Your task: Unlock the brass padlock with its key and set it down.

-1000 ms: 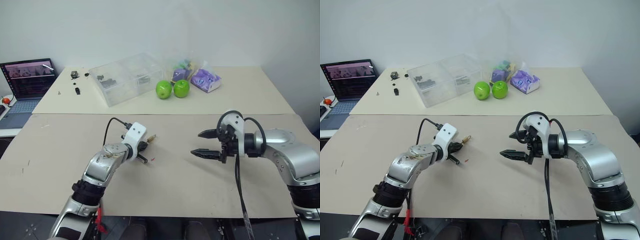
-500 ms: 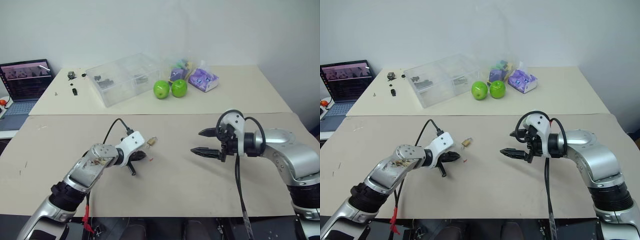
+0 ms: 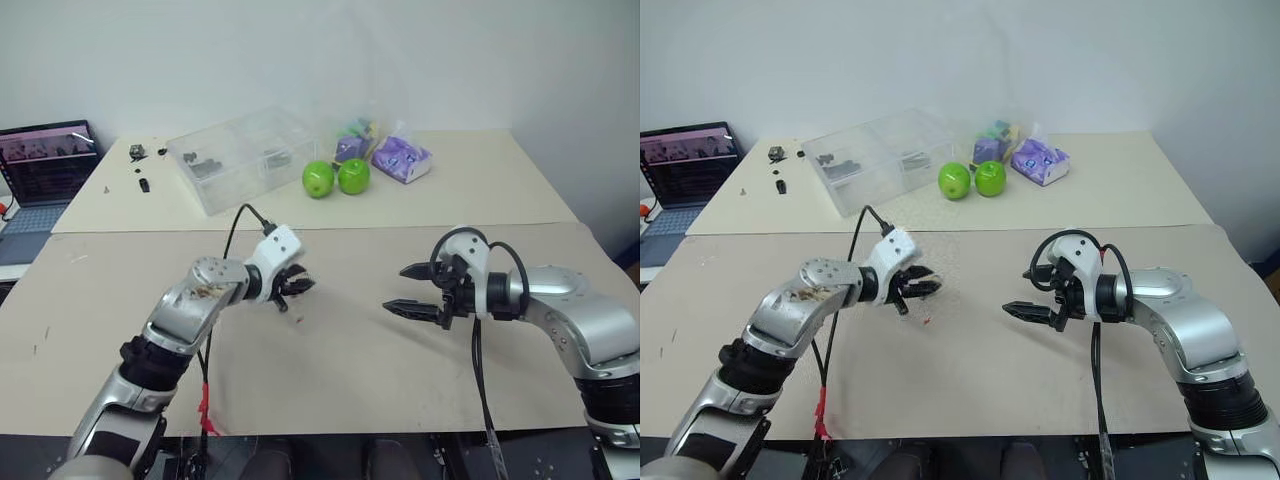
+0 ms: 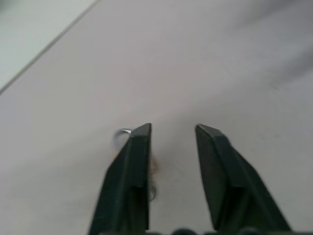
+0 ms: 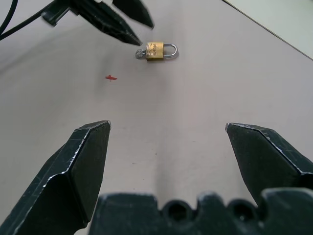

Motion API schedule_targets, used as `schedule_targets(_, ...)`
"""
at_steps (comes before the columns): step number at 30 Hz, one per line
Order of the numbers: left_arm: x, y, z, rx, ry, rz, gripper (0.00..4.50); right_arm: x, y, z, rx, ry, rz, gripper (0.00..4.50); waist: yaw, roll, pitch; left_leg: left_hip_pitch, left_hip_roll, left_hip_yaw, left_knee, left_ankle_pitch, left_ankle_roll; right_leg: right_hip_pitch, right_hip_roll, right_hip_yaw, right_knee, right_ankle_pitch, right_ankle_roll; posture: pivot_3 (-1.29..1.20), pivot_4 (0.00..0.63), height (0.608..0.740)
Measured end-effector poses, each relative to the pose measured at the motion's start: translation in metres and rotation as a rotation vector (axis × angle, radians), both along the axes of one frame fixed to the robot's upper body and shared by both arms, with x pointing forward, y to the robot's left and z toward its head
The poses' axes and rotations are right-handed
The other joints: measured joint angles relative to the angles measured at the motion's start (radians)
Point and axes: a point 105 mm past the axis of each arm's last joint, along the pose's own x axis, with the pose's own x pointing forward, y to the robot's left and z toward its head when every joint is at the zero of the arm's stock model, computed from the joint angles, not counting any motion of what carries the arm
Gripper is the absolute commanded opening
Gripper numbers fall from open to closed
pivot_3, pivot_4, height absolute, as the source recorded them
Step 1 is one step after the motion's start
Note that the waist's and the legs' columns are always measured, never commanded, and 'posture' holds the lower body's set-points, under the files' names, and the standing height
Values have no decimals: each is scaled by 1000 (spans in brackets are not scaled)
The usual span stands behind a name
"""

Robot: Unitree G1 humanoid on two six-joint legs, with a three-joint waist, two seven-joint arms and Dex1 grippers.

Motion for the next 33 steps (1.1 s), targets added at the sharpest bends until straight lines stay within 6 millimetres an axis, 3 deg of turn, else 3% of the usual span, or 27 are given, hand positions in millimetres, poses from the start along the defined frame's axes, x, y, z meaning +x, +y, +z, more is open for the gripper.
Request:
schedule_targets(8,18,4,-29,-23,91,200,2411,0,1,0,-1,1,2,4500,4,0,0,0,0,0,1,0,0,0,0,0,0,0,0,0,150,740)
schedule_targets(16,12,-2,-48,-22,140,220,2411,0,1,0,-1,0,2,4500,3,0,0,0,0,0,0,0,0,0,0,0,0,0,0,0,150,740)
schedule_targets(33,8,-1,-50,-17,154,235,2411,1,0,1,-3,-6,-4,4500,2,0,-1,0,0,0,0,0,0,0,0,1,0,0,0,0,150,740)
